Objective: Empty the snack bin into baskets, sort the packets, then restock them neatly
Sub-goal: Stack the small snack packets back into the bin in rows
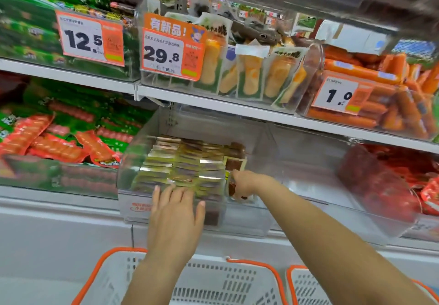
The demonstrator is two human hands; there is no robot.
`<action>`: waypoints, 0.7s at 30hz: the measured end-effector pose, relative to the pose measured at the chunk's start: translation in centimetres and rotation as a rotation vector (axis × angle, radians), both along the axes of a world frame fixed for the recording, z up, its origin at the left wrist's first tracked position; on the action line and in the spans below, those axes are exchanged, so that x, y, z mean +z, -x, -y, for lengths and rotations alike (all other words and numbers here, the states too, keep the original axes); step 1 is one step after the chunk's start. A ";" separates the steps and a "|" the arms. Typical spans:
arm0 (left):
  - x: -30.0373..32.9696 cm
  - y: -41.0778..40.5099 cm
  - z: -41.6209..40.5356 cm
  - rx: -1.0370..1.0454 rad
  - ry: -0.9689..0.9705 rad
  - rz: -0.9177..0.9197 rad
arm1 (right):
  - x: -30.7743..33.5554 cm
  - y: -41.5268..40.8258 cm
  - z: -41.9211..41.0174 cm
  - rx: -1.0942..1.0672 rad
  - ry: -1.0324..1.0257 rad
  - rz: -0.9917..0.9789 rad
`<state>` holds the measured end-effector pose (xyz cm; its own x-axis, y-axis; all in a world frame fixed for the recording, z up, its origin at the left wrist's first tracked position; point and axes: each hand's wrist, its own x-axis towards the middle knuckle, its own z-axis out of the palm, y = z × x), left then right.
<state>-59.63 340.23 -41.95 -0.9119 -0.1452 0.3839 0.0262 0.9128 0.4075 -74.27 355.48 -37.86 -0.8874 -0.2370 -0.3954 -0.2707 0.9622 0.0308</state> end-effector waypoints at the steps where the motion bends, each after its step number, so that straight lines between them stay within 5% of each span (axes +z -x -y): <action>1: 0.1 0.0 0.1 -0.008 0.001 0.016 | -0.4 0.5 0.2 -0.024 0.009 0.006; 16: -0.6 0.1 1.1 -0.080 -0.039 -0.069 | -2.5 4.4 0.0 -0.179 0.197 -0.424; 21: -1.1 0.2 1.4 -0.086 -0.021 -0.119 | -3.4 5.2 0.1 -0.354 0.297 -0.319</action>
<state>-59.82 338.81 -43.01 -0.8697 -0.0776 0.4875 0.1529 0.8967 0.4155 -79.45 355.42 -41.25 -0.9977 0.0368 -0.0565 0.0487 0.9725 -0.2278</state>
